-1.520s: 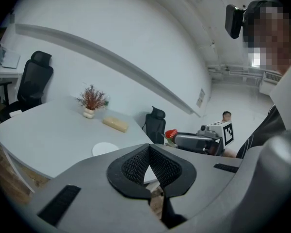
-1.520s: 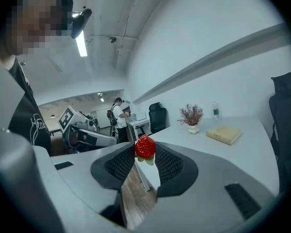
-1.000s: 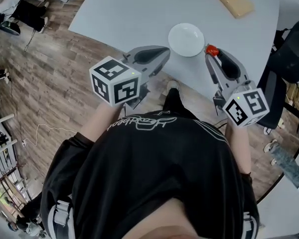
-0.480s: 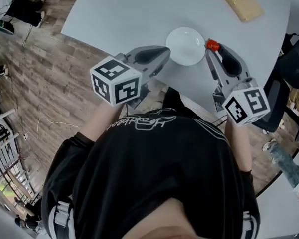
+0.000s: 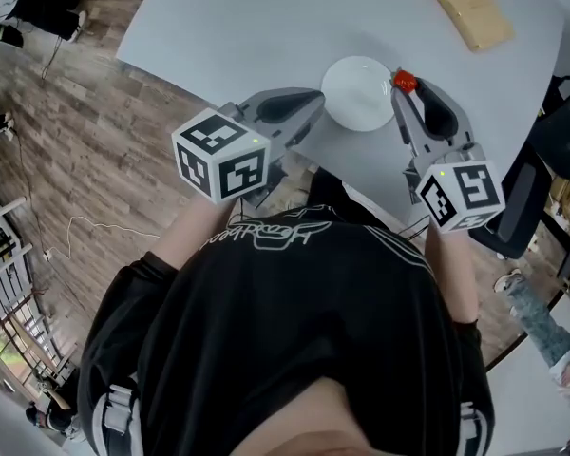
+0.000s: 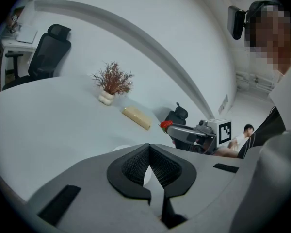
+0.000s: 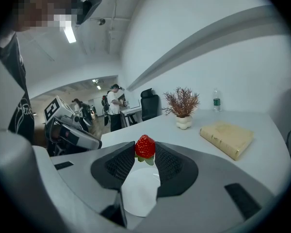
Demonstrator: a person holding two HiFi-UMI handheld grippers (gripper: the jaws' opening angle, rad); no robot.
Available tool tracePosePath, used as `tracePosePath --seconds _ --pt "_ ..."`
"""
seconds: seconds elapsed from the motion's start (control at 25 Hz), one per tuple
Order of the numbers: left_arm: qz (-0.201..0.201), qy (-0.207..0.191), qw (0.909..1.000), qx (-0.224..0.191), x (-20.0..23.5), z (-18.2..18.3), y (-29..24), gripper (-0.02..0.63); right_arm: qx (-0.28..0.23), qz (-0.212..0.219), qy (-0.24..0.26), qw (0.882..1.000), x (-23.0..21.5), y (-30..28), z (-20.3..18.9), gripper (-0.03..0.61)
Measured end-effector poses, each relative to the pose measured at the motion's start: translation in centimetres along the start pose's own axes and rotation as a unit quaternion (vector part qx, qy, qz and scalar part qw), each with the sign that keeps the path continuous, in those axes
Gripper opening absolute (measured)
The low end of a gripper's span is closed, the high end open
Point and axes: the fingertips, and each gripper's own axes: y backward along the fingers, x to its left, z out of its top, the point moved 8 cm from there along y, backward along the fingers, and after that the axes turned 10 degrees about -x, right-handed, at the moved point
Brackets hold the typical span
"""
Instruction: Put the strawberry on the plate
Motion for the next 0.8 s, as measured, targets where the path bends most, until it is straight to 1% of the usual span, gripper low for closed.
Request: tracePosePath --seconds 0.32,0.56,0.8 --pt "0.012 0.019 0.9997 0.005 0.8 -0.8 0.0 0.008 0.041 -0.007 0.032 0.999 -0.6 -1.8 -2.9 0.12" --pt "0.018 0.024 0.9995 0.007 1.4 -1.1 0.0 0.008 0.078 -0.007 0.058 0.995 -1.1 -3.1 -5.3 0.12" --pt "0.033 0.041 0.9986 -0.002 2.4 -1.4 0.1 0.008 0.113 -0.004 0.061 0.992 -1.6 -3.9 -7.7 0.12"
